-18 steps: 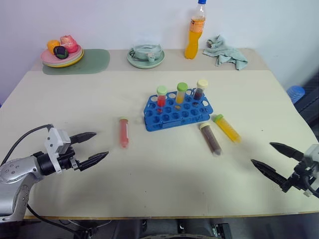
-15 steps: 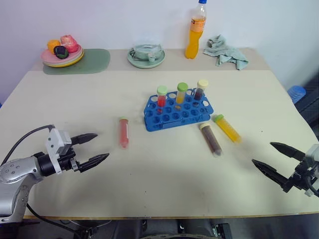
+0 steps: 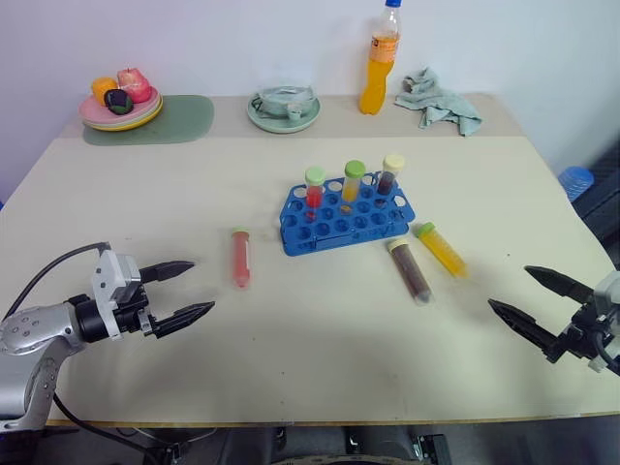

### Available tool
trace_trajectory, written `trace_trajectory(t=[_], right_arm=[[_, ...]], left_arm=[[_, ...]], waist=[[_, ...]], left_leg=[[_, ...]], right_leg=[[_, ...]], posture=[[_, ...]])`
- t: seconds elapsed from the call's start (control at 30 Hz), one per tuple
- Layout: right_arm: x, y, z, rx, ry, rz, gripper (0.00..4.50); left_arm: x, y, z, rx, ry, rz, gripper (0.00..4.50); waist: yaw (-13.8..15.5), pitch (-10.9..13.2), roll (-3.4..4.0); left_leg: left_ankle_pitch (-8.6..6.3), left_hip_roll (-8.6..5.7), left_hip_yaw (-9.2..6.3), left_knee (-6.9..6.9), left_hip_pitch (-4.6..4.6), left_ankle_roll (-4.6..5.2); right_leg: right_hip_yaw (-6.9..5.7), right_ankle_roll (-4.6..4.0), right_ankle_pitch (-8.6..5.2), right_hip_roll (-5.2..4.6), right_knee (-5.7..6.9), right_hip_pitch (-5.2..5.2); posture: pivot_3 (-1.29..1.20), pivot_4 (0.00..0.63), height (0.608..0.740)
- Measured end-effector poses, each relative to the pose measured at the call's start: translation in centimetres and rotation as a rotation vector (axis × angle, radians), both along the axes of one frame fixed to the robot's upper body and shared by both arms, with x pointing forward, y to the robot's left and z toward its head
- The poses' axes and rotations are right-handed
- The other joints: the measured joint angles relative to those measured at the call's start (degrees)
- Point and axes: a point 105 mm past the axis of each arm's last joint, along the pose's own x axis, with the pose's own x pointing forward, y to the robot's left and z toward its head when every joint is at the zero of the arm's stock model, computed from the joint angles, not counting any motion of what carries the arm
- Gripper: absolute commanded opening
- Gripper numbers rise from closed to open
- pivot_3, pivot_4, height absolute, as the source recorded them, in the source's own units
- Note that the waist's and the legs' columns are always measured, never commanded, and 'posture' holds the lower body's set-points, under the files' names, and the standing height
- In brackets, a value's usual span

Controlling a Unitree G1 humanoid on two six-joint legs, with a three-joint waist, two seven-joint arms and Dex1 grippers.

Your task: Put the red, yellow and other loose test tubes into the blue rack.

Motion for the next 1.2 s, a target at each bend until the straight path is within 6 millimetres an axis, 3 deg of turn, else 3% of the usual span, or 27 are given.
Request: trace_trajectory(t=[0.17, 0.37, 0.5, 0.7, 0.97, 1.2], right_arm=[[1.4, 0.8, 1.0, -0.004, -0.045, 0.025, 4.50], [4.9, 1.9, 1.5, -0.080, 0.021, 0.001, 4.50], [6.9, 2.9, 3.0, -0.095, 0.081, -0.008, 4.50], [8.4, 4.9, 5.4, -0.008, 0.169, 0.064, 4.50], [9.7, 6.7, 3.8, -0.008, 0.364, 0.110, 4.50], [10.6, 8.1, 4.0, 0.019, 0.511, 0.088, 4.50]], left_arm=[[0.1, -1.4, 0.3, -0.031, 0.001, -0.050, 4.41], [0.5, -5.2, 1.7, -0.082, 0.001, -0.202, 4.41], [0.9, -7.7, 3.6, -0.112, -0.043, -0.304, 4.41], [0.7, -8.9, 3.7, -0.101, -0.044, -0.379, 4.41], [0.4, -10.0, 3.8, -0.045, -0.059, -0.500, 4.41], [0.1, -9.9, 4.0, -0.007, -0.054, -0.550, 4.41]], waist=[[0.0, 0.0, 0.00], [0.1, 0.0, 0.01], [0.1, 0.0, 0.01], [0.0, 0.0, -0.01], [0.0, 0.0, -0.01], [-0.1, 0.0, 0.00]], left_leg=[[0.01, 0.00, 0.07, 0.01, 0.01, 0.02], [0.08, 0.01, 0.12, 0.07, -0.01, 0.14], [0.11, 0.01, 0.18, 0.08, -0.04, 0.19], [0.10, 0.09, 0.28, 0.11, -0.04, 0.24], [-0.01, 0.08, 0.36, 0.39, -0.11, 0.43], [-0.01, 0.13, 0.39, 0.36, -0.23, 0.43]], right_leg=[[0.00, -0.02, 0.03, -0.02, 0.00, -0.02], [-0.01, -0.07, 0.06, -0.02, 0.04, -0.06], [-0.01, -0.07, 0.07, 0.00, 0.04, -0.09], [-0.02, -0.05, 0.08, 0.08, 0.04, -0.09], [0.00, -0.08, 0.10, 0.03, 0.06, -0.06], [0.00, -0.07, 0.11, 0.06, 0.11, -0.24]], posture=[[0.00, 0.150, 0.740], [0.00, 0.150, 0.740], [0.00, 0.150, 0.740], [0.00, 0.150, 0.740], [0.00, 0.150, 0.740], [0.00, 0.150, 0.740]])
